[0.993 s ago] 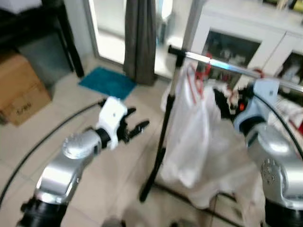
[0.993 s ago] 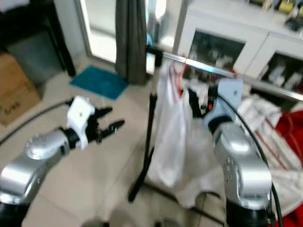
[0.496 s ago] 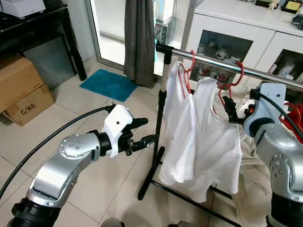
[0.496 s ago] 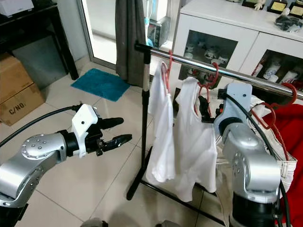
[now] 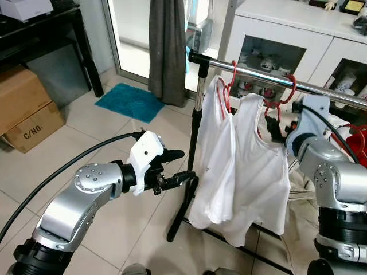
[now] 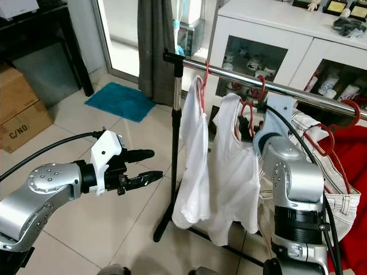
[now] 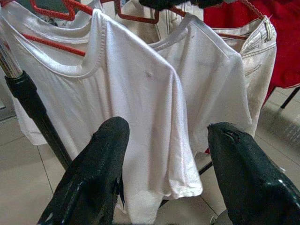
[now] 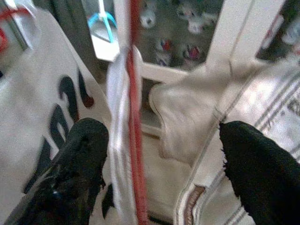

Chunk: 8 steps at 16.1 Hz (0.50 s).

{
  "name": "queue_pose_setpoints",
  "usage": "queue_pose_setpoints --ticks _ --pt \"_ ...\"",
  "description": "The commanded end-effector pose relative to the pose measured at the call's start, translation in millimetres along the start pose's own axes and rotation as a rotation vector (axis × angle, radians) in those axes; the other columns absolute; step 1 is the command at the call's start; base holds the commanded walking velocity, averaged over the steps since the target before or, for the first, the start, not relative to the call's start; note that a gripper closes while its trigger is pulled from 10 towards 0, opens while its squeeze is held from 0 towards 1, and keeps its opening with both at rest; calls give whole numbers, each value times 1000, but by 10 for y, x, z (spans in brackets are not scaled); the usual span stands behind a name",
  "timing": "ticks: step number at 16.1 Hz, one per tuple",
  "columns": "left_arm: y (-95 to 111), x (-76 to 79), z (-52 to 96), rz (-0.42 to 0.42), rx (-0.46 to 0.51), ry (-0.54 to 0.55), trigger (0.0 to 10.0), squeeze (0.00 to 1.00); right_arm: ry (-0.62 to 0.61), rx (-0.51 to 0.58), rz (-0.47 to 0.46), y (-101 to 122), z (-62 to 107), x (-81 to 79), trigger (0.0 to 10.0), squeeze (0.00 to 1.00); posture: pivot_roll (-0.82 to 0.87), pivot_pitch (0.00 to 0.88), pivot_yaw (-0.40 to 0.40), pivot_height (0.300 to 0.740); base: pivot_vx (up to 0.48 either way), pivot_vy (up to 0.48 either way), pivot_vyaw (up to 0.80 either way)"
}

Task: Hang hanger

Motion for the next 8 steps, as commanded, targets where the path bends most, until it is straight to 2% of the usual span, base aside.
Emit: queue_pose_setpoints --ticks 1,8 --pt "55 46 2 -19 12 -17 10000 0 -13 26 -10 88 -16 35 0 0 14 54 -50 740 0 0 0" --pt "47 50 -7 -19 6 -27 10000 0 45 14 -51 101 -119 -29 0 0 10 51 -52 740 0 0 0"
Point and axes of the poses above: a point about 5 cm out from each wrist's last joint towards the gripper, its own z axis pointing back from the gripper into the wrist, its own y axis along the axis of the wrist's last joint, x = y × z, the point moved 4 cm from there along -z, pointing out of the wrist towards the gripper, and after that the axes turned 3 degrees about z, right-handed, at the moved point
